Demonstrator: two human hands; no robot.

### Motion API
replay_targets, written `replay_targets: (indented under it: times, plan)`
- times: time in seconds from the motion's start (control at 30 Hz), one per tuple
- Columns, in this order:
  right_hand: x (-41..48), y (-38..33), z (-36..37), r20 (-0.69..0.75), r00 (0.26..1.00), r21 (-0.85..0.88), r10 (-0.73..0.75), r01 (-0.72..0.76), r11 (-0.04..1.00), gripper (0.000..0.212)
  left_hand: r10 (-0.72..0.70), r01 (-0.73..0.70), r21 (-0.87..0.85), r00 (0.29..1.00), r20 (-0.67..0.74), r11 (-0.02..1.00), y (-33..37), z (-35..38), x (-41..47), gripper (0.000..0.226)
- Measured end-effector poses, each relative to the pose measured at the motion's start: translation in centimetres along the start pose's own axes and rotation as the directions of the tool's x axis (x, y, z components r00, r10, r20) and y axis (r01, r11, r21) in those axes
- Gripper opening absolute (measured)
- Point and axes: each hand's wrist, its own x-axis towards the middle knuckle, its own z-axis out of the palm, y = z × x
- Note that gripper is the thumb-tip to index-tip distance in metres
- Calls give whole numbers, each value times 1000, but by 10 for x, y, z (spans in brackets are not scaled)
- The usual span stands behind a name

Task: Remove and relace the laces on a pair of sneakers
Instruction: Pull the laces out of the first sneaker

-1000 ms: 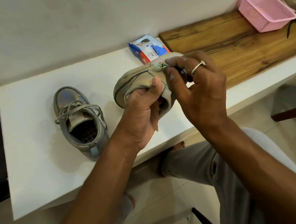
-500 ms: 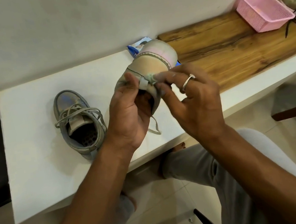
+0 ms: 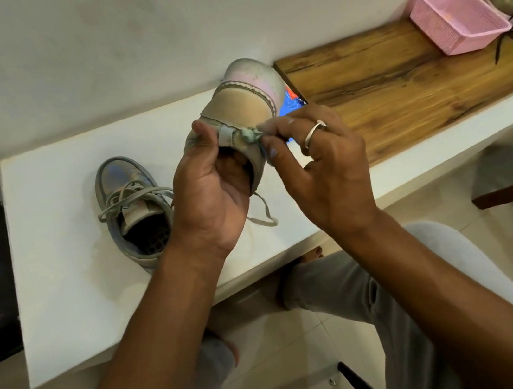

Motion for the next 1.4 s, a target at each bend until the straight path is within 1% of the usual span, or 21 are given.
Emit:
replay_targets:
  times: [0.1, 0.2, 0.27, 0.4, 0.6, 0.67, 0.8, 0.97, 1.03, 1.17, 1.3, 1.37, 1.4]
  plan:
    - [-8, -10, 6, 27, 999, 36, -42, 41, 998, 13, -3, 3, 16, 1000, -1, 1000, 2, 0, 0, 39]
    - [-2, -7, 6, 7, 999, -2, -42, 42, 999, 14, -3, 2, -17, 1000, -6, 1000, 3, 0, -1, 37]
    - [4, -5, 5, -4, 999, -10, -41, 41, 999, 14, 5, -5, -25, 1000, -5, 1000, 2, 1, -1, 39]
    - [0, -7, 6, 26, 995, 2, -96, 96, 995, 16, 2, -2, -24, 1000, -10, 1000, 1, 1, -2, 38]
    - [-10, 6, 10, 66, 997, 18, 42, -43, 999, 17, 41, -42, -64, 999, -22, 997, 6, 1, 1, 39]
    - [-6, -2, 13, 55, 998, 39, 40, -42, 998, 16, 34, -36, -73, 999, -23, 997, 6, -2, 2, 40]
    - [4, -16, 20, 27, 999, 86, -37, 34, 996, 16, 16, -18, -67, 1000, -24, 998, 4, -3, -1, 37]
    - [-7, -3, 13, 54, 998, 60, 38, -41, 997, 16, 34, -37, -67, 999, -41, 997, 5, 1, -2, 37]
    - [-3, -7, 14, 53, 998, 57, 19, -23, 998, 17, 38, -41, -67, 998, -47, 997, 5, 1, -3, 38]
    - [3, -19, 23, 83, 994, 81, -69, 63, 995, 18, 21, -25, -64, 998, -57, 998, 8, -2, -4, 41]
    - [-6, -14, 20, 116, 985, 81, -131, 122, 989, 18, 6, -8, -39, 999, -46, 999, 12, -3, -2, 42]
    - [-2, -11, 17, 104, 987, 58, -122, 117, 991, 17, 14, -17, -56, 999, -44, 998, 12, -2, -1, 41]
    - [4, -9, 16, 80, 993, 59, -88, 84, 995, 16, 26, -28, -62, 999, -45, 998, 11, -1, -1, 42]
